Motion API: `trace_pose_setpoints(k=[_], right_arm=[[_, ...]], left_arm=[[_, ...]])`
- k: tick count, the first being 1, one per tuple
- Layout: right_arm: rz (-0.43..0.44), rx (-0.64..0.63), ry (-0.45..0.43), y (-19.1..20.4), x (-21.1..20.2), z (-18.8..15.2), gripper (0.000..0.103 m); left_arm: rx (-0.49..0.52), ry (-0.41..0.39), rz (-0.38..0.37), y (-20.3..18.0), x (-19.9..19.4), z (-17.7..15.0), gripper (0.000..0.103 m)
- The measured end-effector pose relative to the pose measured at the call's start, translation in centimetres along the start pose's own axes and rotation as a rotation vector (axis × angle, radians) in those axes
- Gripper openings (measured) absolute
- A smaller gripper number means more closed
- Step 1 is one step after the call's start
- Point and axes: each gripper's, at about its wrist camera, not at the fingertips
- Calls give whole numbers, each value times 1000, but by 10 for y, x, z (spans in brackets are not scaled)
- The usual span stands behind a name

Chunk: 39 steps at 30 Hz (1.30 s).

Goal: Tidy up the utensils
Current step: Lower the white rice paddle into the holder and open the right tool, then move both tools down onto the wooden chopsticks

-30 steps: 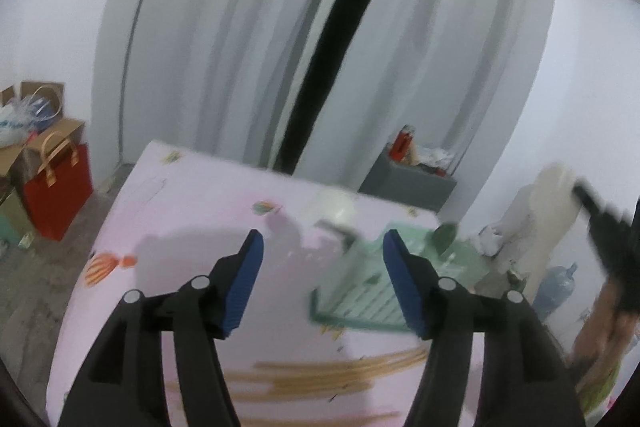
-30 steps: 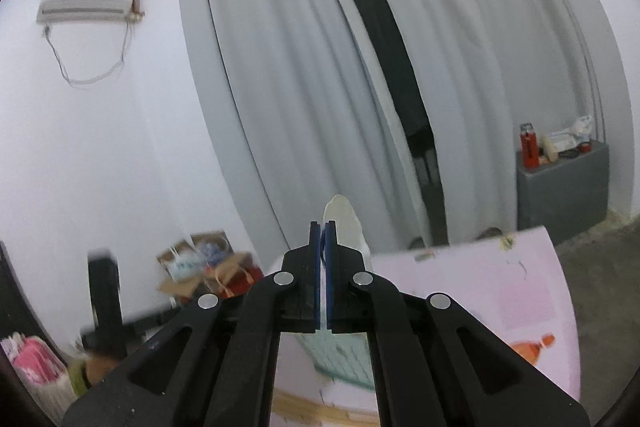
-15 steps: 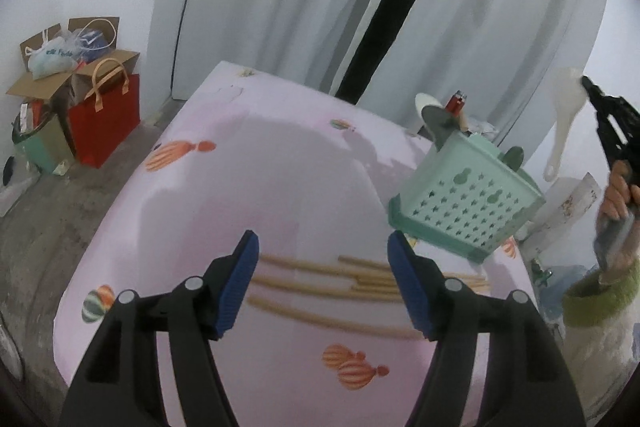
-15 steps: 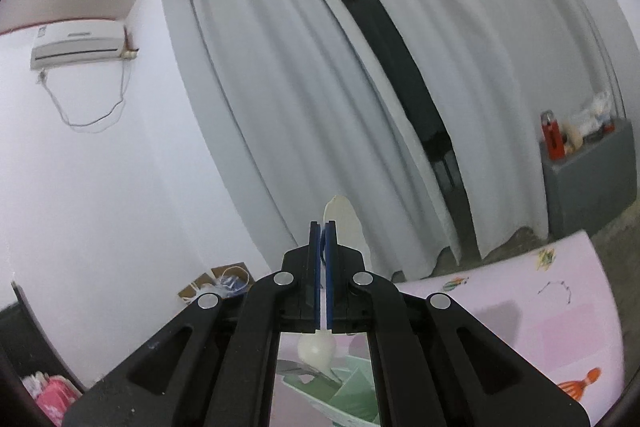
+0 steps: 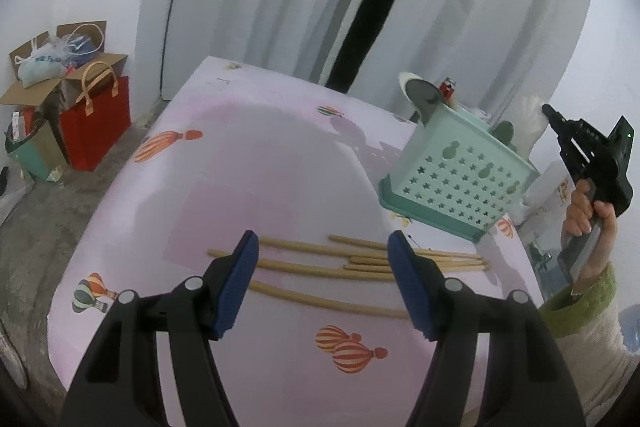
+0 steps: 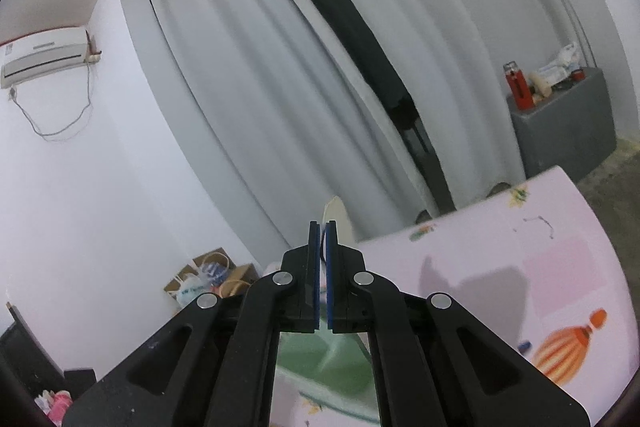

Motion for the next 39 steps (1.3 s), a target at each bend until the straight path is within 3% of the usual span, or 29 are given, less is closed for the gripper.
trace_pose_setpoints(k=[4,6,8,13,15,18,21,23,28,33,39], right_arm=[[-73,-47,57,2,-21,-17,11],[-110,-56,79,-2,-31,-26,29],[-146,-40,93,-11,-47,-34,35],[-132,40,136,-22,-64,-50,37],[-100,36,207,-15,-54,-65,40],[-53,-59,374,11,-21,-94,41],[-20,-178,467,38,5,-116,42],[13,-218,529,49,30,-127,42],[-44,-323,681,54,85,-153,39],[-39,-297,724,56,82,-158,33],[-42,-263,759,65,60,-168,26]], left_arm=[[21,21,-22,-7,6,-6,65],[26,41,-31,-10,10,-9,65],[31,56,-42,-13,14,-11,65],[30,96,-80,-21,21,-19,65],[6,124,-111,-22,26,-24,65],[-19,173,-150,-26,32,-33,65],[-24,200,-180,-33,36,-44,62],[-34,219,-206,-36,39,-50,51],[-70,270,-237,-37,50,-62,33],[-160,264,-247,-21,59,-53,31],[-153,251,-157,-22,79,-30,31]])
Point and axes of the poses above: each gripper's, at about its wrist camera, not at the fingertips, and x roughly the way its jaws point, y to its left, z to its top, and after that the axes turned 3 degrees about -z, right-handed
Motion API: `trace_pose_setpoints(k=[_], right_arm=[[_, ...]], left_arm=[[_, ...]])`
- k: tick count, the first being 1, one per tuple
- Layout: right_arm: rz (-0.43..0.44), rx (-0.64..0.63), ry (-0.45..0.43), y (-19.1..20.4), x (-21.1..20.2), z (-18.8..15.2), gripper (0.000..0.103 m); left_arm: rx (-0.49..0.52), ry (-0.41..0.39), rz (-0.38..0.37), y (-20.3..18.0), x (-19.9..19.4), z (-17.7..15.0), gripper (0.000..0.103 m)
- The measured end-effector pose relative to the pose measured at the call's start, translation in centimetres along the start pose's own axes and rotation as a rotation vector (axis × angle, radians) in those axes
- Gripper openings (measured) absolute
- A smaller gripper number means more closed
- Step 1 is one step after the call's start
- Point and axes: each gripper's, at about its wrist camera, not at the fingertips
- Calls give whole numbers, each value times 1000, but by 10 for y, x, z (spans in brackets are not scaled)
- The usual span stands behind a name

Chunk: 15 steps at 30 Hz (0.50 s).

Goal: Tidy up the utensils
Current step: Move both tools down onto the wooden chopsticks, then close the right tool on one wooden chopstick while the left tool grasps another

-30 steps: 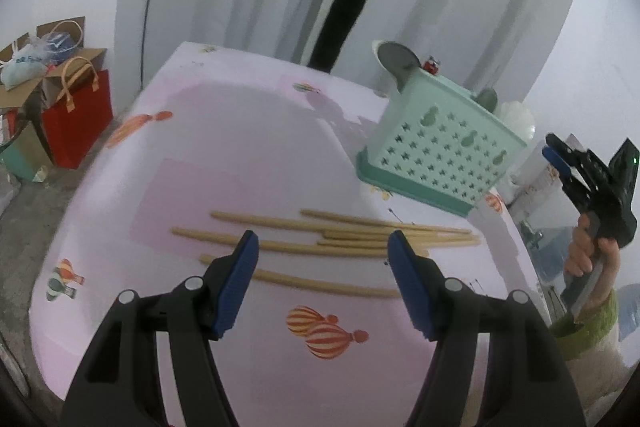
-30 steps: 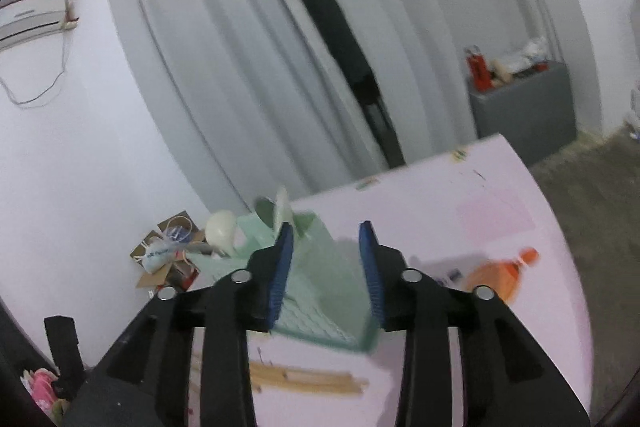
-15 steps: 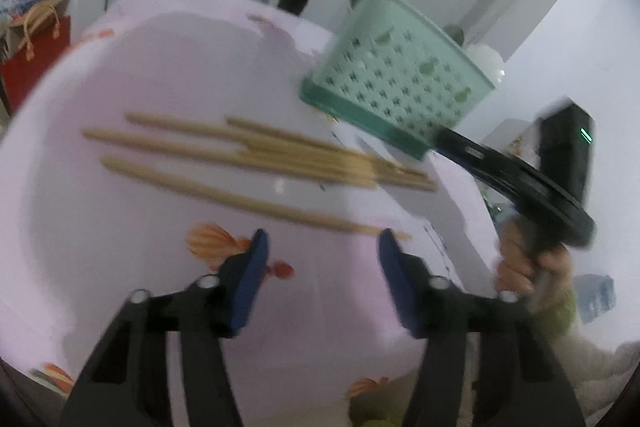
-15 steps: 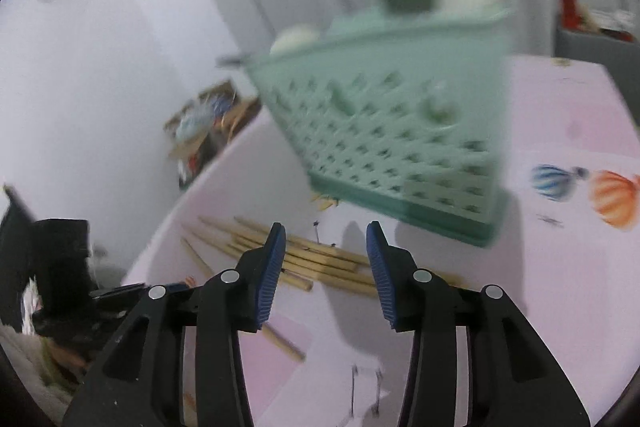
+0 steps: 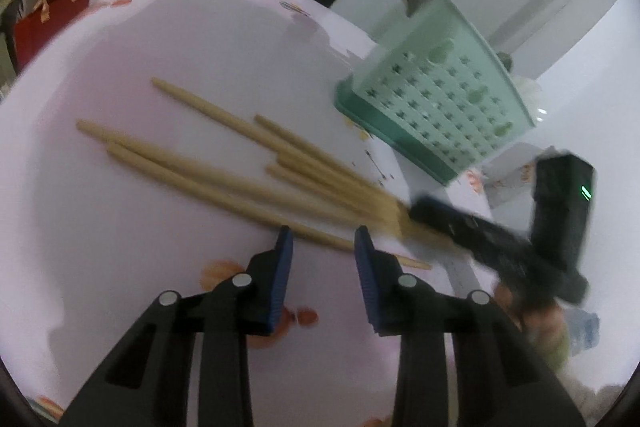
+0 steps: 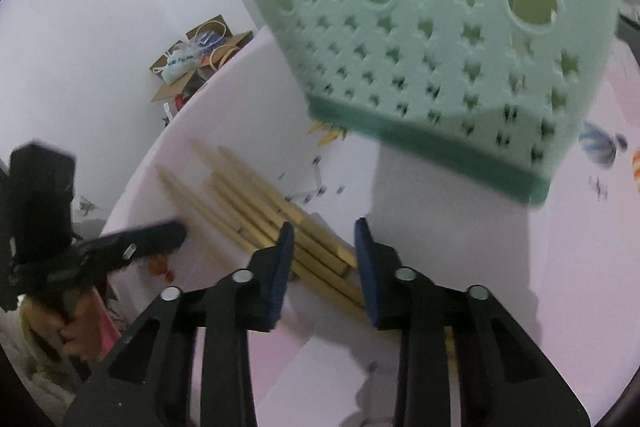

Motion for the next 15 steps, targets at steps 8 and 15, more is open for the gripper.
trace_pose_setpoints(k=[8,15], right_arm=[[116,164,39,29,5,-33,6],[108,169,30,45,4,-41,4]], left_arm=[[134,-15,111,-8,15,22,25],[292,-13,181,-20,12,7,16]])
Point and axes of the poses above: each gripper's, at about its wrist camera, not at the fingertips, and x roughly the way its jaws point, y to its left, z to its top, and after that the axes turned 3 degrees about -z, right-handed
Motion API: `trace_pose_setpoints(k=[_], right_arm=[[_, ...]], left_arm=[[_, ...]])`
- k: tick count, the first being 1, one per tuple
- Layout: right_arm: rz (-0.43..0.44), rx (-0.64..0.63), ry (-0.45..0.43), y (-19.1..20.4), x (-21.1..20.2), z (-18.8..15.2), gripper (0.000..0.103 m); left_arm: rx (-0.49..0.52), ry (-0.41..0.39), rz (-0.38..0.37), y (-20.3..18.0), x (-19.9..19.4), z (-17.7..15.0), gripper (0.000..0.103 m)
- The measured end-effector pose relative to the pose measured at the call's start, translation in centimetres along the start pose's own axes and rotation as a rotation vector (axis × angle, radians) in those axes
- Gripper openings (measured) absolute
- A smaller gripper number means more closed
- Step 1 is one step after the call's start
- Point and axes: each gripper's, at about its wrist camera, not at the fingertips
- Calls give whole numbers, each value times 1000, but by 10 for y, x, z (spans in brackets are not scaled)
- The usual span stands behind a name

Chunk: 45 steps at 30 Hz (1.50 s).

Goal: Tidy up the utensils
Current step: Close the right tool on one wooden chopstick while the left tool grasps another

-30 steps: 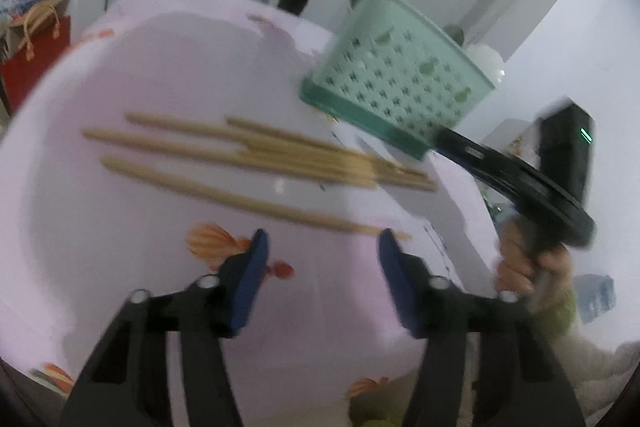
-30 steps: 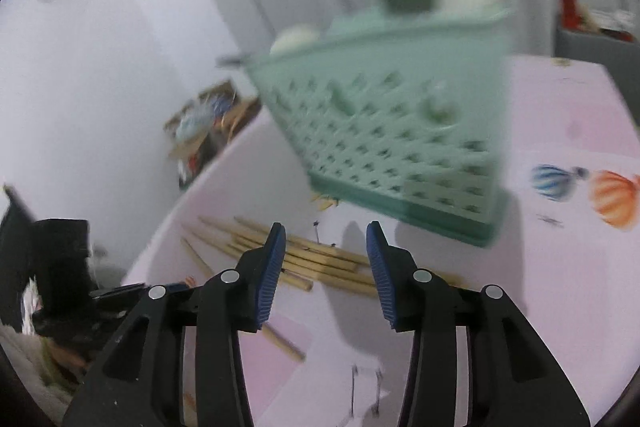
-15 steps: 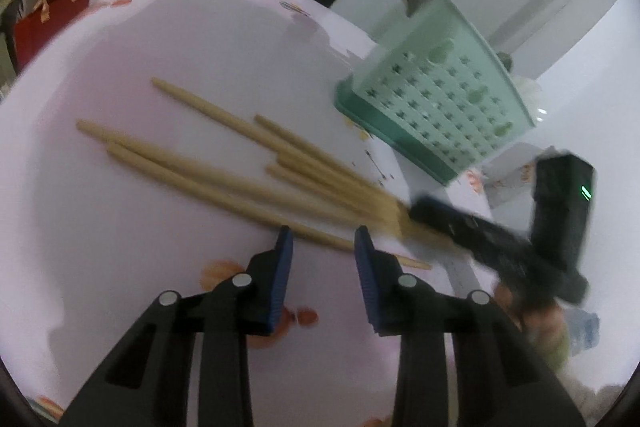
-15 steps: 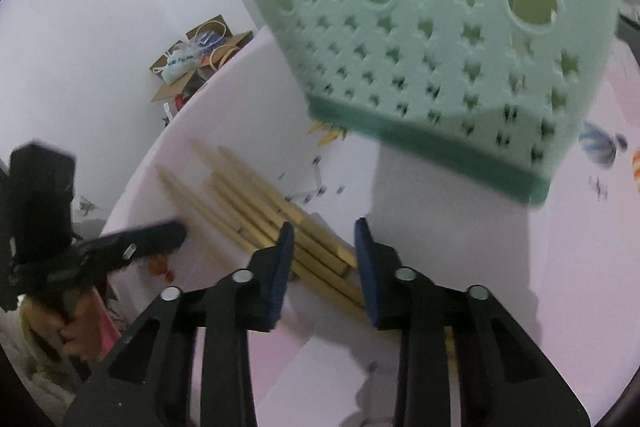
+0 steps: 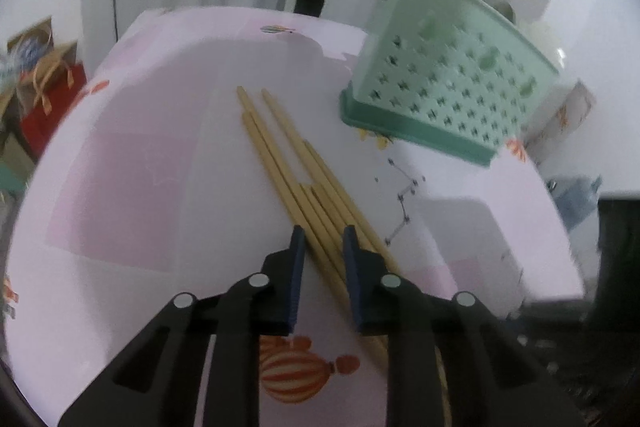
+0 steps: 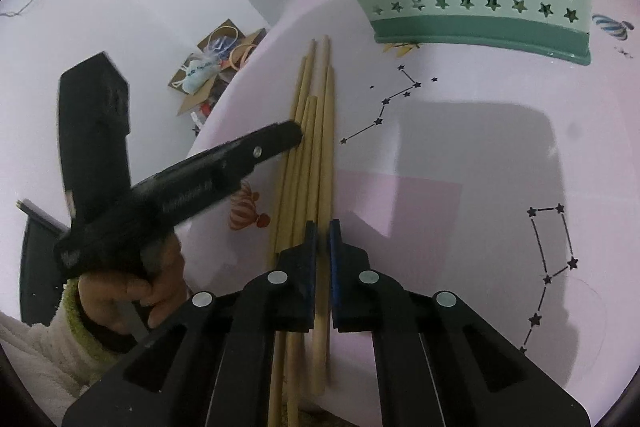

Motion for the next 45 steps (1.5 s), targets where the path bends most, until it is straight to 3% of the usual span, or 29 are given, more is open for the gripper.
trace_pose_setpoints(k=[7,16,19,24,28,37,39,45], right_arm=[[-112,25,-50,-13,-4,9,4],[-135,35,-45,-17,-11,1,4],[-135,32,-44,-21,-14,-2,4],[-138,26,-46,-24,-20,-5,4],[-153,14,-53,-25,-26,-9,4],[-157,10,-65,-27,-27,-12,4],[-155,15,-68,-28,-27,-12,4],[-194,0,-57,-31,-36,-15,4]], left_arm=[[48,5,34,0,-18,-20,15],[-122,68,-72,21,-36,-28,15],[-158,53,-100,25,-41,-29,15],[-117,26,-66,22,-38,-20,15],[-27,37,47,13,-28,-14,15],[-15,31,63,16,-15,-6,15],[-6,24,93,16,-14,-5,8],[-54,65,95,22,-27,-13,6]])
Point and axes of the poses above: each gripper's, at about its wrist camera, not at the fingertips, and x roughly the way its jaws point, y to its left, z to its top, and after that the axes turned 3 degrees about -z, right-handed
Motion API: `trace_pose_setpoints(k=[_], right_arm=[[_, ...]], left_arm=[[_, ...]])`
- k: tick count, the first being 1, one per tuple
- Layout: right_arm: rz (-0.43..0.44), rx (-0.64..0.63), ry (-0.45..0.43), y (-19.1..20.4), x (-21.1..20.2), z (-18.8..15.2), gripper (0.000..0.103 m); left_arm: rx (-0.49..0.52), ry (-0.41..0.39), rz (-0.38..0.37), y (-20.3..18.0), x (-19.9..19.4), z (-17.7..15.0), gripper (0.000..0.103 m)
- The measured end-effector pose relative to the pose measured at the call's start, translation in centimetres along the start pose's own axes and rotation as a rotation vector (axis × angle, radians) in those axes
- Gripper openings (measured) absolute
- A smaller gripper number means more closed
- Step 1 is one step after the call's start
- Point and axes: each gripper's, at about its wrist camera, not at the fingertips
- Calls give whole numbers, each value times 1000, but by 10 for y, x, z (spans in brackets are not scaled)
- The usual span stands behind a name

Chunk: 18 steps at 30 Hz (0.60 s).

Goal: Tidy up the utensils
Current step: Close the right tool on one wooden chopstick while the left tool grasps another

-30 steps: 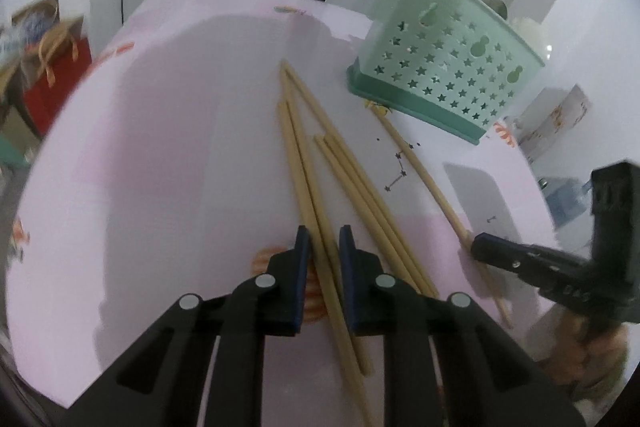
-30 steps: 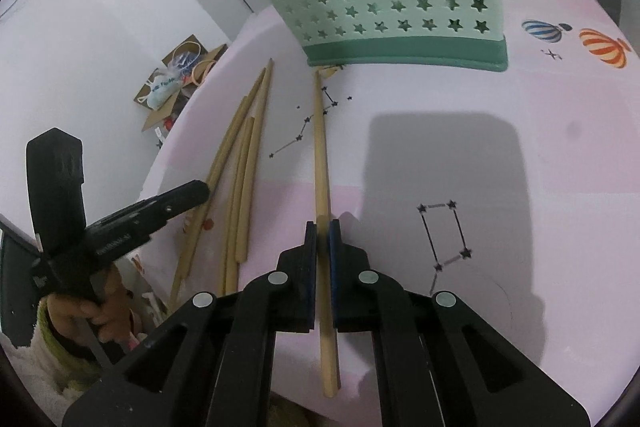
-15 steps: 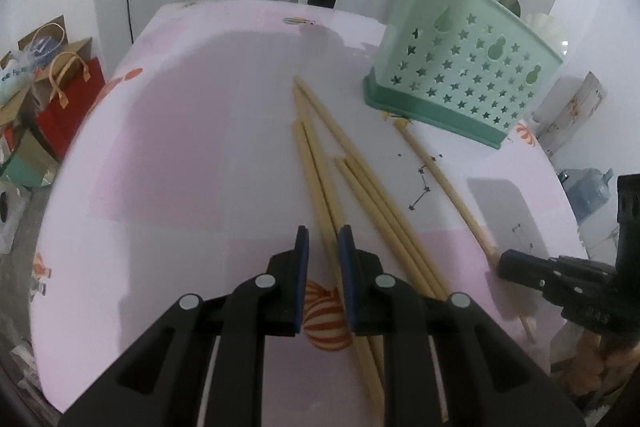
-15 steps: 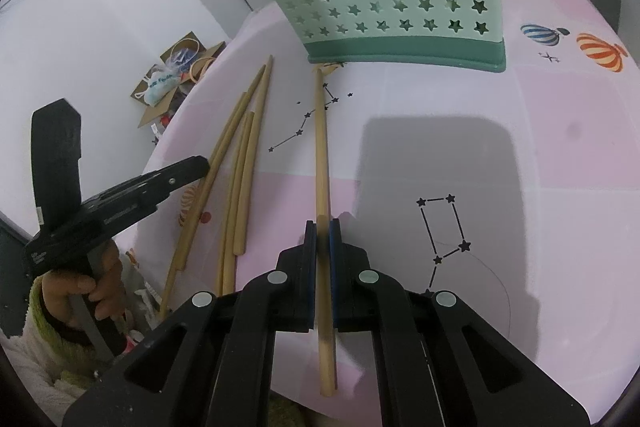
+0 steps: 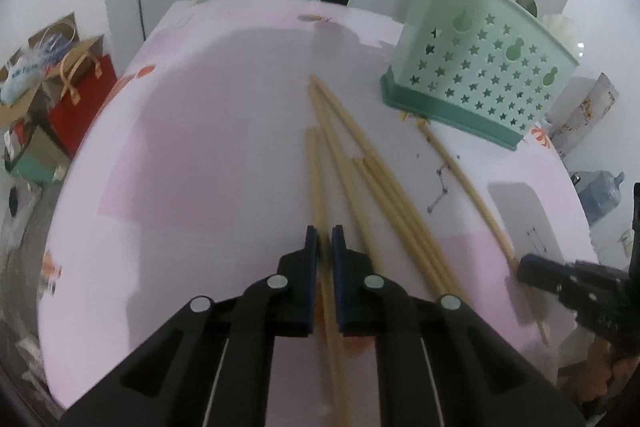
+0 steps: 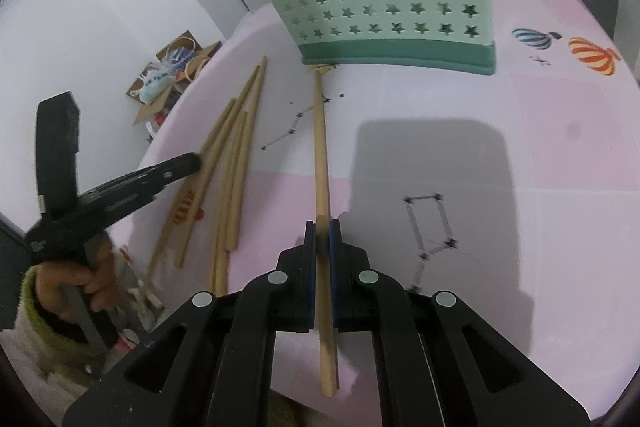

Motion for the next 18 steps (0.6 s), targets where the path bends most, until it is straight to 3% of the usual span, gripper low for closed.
trace_pose_setpoints(k=[4,7,9,10,14,18], right_arm=[[-7,-25,39,-13,-10,-4,4],[-11,-105,62,-9,-13,-3,11],[-59,-174,54,1,-11,2,32],[-73,-196,42,5,-10,5,34],[-81,-205,31,12,8,23,34],[-89,-200,12,13,27,40,23]], left_arm=[[-15,25,16,7,-14,-11,7],[-51,35,-14,13,-15,-11,9],[-54,32,-16,12,-13,-7,17],[-50,29,-15,10,-11,-3,17],[-20,39,7,3,0,7,17],[62,24,80,-8,12,18,17]])
Point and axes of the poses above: each gripper's, at about its wrist camera, not at the fingertips, and x roughly the way its jaws point, y to its left, z to its top, and after that the axes turned 3 degrees about -z, right-handed
